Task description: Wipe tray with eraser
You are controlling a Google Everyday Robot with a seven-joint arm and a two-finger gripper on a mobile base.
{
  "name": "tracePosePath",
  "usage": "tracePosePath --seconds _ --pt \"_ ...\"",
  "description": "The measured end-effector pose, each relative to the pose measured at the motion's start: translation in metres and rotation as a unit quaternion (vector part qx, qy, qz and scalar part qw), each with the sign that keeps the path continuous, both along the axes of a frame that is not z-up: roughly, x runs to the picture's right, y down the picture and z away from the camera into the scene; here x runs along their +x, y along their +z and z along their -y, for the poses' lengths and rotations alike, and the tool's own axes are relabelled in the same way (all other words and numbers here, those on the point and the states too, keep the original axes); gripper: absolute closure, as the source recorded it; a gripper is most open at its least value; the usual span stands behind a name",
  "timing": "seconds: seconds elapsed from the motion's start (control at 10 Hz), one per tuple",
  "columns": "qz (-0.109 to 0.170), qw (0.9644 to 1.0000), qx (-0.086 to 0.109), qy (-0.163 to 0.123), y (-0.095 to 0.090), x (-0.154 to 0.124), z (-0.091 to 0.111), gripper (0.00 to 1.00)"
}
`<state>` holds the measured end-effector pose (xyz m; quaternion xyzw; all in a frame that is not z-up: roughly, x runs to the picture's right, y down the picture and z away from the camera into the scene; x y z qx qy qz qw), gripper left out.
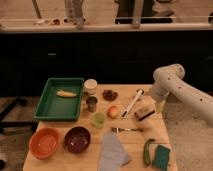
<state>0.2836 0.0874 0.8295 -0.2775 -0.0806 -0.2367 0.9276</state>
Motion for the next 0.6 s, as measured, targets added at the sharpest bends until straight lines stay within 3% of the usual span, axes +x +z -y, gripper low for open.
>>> tracePosePath --seconds 0.3,0.6 --pt "-0.016 0.9997 -0.02 -0.004 0.019 0.009 -0.008 0.2" --pt "-0.033 0.999 -0.024 0.015 0.026 0.017 -0.018 0.2"
